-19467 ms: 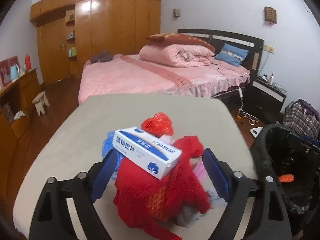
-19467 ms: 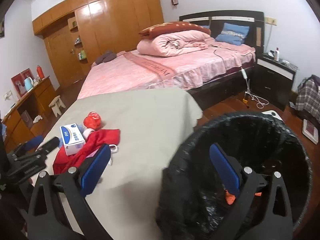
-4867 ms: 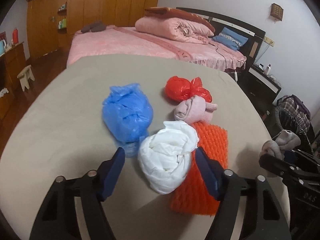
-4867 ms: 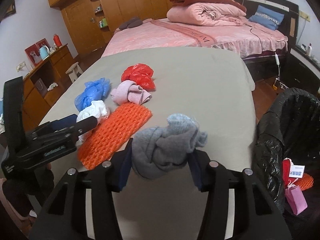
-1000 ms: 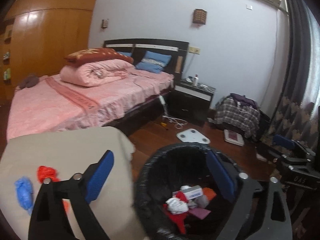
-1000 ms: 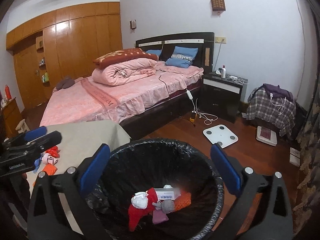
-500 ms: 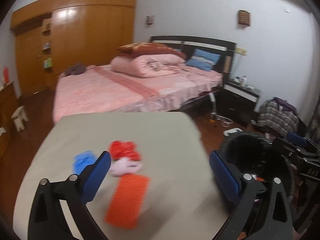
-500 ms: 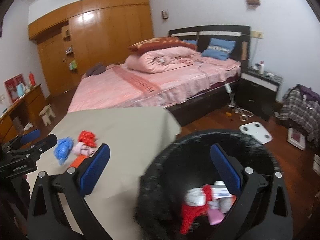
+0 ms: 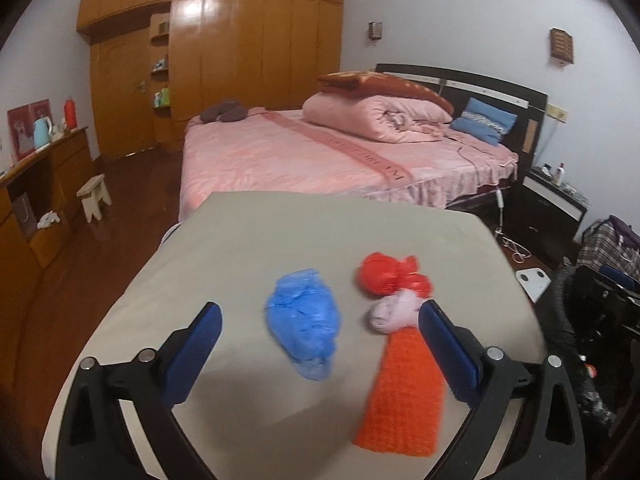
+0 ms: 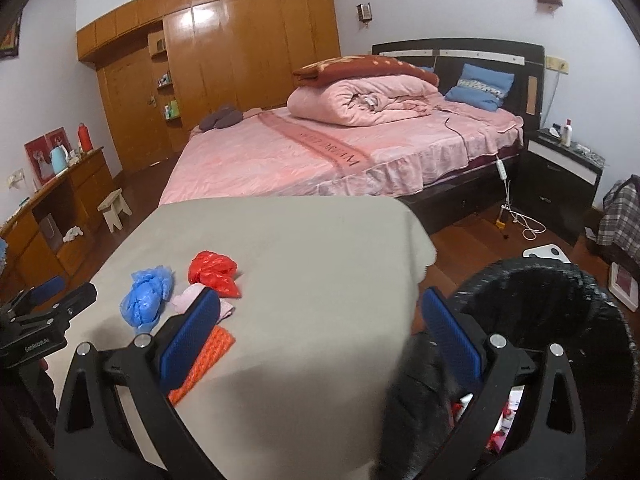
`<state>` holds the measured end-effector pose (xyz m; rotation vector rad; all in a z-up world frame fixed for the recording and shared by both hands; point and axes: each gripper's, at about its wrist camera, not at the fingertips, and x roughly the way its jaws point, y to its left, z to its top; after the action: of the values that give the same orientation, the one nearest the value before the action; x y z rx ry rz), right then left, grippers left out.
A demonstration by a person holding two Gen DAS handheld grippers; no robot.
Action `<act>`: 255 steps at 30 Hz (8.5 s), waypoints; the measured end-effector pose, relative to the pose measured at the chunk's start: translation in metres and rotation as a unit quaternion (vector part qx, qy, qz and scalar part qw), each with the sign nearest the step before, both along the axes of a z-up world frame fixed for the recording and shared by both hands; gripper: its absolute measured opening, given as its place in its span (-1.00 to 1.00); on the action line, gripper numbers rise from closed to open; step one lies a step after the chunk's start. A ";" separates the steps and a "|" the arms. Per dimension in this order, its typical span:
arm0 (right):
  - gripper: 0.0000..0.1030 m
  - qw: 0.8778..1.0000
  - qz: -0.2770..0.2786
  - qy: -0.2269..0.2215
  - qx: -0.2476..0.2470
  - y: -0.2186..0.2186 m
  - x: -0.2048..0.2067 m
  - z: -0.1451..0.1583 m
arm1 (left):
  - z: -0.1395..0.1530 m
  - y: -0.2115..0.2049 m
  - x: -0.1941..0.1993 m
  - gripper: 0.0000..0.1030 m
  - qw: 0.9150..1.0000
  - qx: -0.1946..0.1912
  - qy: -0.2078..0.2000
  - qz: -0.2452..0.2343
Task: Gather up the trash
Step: 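Return both grippers to the remaining items on the bed, then grasp the blue plastic bag with the left gripper while the right grasps the red plastic bag, then carry the blue and red bags over the bin and open both grippers, then move both grippers toward the pink cloth and orange mesh on the bed, then grasp the pink cloth with the left gripper while the right grasps the orange mesh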
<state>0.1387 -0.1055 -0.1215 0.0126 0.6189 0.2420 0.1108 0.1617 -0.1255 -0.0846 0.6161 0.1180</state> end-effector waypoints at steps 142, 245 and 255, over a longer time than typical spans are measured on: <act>-0.18 0.993 -0.119 -0.019 0.014 -0.208 -0.100 0.039 | 0.059 -0.278 -0.015 0.02 0.964 -0.022 -0.041 -0.263; 0.90 0.998 0.033 0.053 -0.001 0.050 0.031 -0.043 | -0.046 0.007 0.033 -0.23 0.997 -0.034 0.050 -0.044; 0.90 0.994 0.060 0.085 -0.016 0.095 0.016 -0.071 | -0.060 0.039 0.014 -0.23 0.998 -0.021 0.066 -0.009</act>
<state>0.1549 -0.0106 -0.1921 -0.0356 0.7942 0.3491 0.1243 0.2004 -0.1859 -0.1121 0.7517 0.0933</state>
